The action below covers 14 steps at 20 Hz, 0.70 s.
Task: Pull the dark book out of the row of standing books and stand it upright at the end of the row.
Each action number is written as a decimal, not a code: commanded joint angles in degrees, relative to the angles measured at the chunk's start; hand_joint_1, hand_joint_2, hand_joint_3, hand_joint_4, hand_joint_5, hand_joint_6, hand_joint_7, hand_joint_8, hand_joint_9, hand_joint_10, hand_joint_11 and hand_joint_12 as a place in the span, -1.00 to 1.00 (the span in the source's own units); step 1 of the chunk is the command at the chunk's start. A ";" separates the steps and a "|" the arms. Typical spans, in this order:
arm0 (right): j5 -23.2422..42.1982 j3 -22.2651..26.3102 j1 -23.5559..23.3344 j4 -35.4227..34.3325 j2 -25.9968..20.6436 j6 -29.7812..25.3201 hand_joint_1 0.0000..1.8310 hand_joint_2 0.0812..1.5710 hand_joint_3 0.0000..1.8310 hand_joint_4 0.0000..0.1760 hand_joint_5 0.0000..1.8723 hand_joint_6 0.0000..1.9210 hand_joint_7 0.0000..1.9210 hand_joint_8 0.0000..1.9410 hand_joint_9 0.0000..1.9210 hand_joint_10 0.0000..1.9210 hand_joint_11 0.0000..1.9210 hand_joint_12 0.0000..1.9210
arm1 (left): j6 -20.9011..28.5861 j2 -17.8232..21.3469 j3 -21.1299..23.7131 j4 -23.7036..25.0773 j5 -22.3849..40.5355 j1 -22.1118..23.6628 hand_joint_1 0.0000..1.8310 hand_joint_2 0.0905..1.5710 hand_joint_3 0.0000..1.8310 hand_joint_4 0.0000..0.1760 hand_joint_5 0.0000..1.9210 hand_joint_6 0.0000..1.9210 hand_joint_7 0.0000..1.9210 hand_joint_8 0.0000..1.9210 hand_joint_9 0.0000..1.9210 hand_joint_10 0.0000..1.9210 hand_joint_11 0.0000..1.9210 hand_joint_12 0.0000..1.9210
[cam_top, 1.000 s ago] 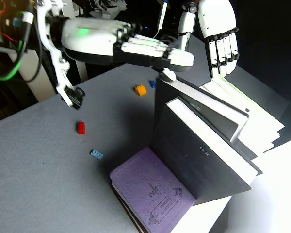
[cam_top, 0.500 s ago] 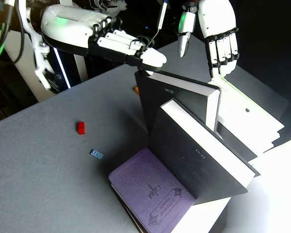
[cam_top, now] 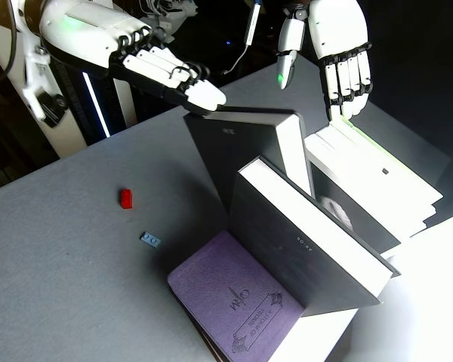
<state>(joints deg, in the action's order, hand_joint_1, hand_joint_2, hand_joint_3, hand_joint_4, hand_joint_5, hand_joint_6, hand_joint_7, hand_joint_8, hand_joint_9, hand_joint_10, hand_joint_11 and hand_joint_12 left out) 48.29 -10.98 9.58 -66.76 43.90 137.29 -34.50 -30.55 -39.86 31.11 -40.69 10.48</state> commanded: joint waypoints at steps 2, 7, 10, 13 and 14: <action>4.68 1.13 -0.38 2.16 -0.78 1.33 -1.00 0.48 -0.99 -0.99 -0.32 -1.00 -0.90 -1.00 -1.00 -1.00 -1.00 -1.00 | -0.31 0.39 -0.17 2.42 3.82 0.68 -1.00 0.57 -1.00 -1.00 -0.91 -1.00 -0.92 -1.00 -0.91 -1.00 -1.00 -0.54; 3.75 4.00 1.85 0.47 -0.89 2.76 -1.00 0.48 -0.99 -0.80 -0.33 -1.00 -0.87 -0.99 -1.00 -1.00 -1.00 -1.00 | -0.51 0.38 -0.21 2.43 3.82 0.74 -1.00 0.54 -1.00 -1.00 -0.94 -1.00 -0.93 -1.00 -0.93 -1.00 -1.00 -0.57; 3.30 6.19 2.68 0.44 -0.89 3.42 -1.00 0.48 -0.99 -0.80 -0.32 -0.99 -0.88 -0.99 -1.00 -1.00 -1.00 -1.00 | -0.51 0.38 -0.21 2.43 3.82 0.74 -1.00 0.57 -1.00 -1.00 -0.94 -1.00 -0.91 -1.00 -0.91 -1.00 -1.00 -0.59; 2.33 6.77 2.74 -0.55 -0.78 3.47 -1.00 0.48 -1.00 -0.77 -0.32 -0.99 -0.87 -0.99 -1.00 -1.00 -1.00 -1.00 | -0.51 0.38 -0.20 2.43 3.82 0.77 -1.00 0.54 -1.00 -1.00 -0.93 -1.00 -0.92 -1.00 -0.92 -1.00 -1.00 -0.60; 1.77 6.67 2.84 -0.60 -0.68 3.47 -1.00 0.48 -1.00 -0.76 -0.31 -0.99 -0.86 -0.99 -1.00 -1.00 -1.00 -1.00 | -0.51 0.38 -0.20 2.43 3.82 0.77 -1.00 0.54 -1.00 -1.00 -0.93 -1.00 -0.92 -1.00 -0.92 -1.00 -1.00 -0.60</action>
<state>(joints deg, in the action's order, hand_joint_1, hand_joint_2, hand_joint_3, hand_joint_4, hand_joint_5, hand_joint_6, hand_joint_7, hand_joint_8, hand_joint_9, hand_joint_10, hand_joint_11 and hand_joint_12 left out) 48.42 -4.69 12.78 -71.24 43.42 140.68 -34.70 -30.55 -39.88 31.14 -40.71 10.50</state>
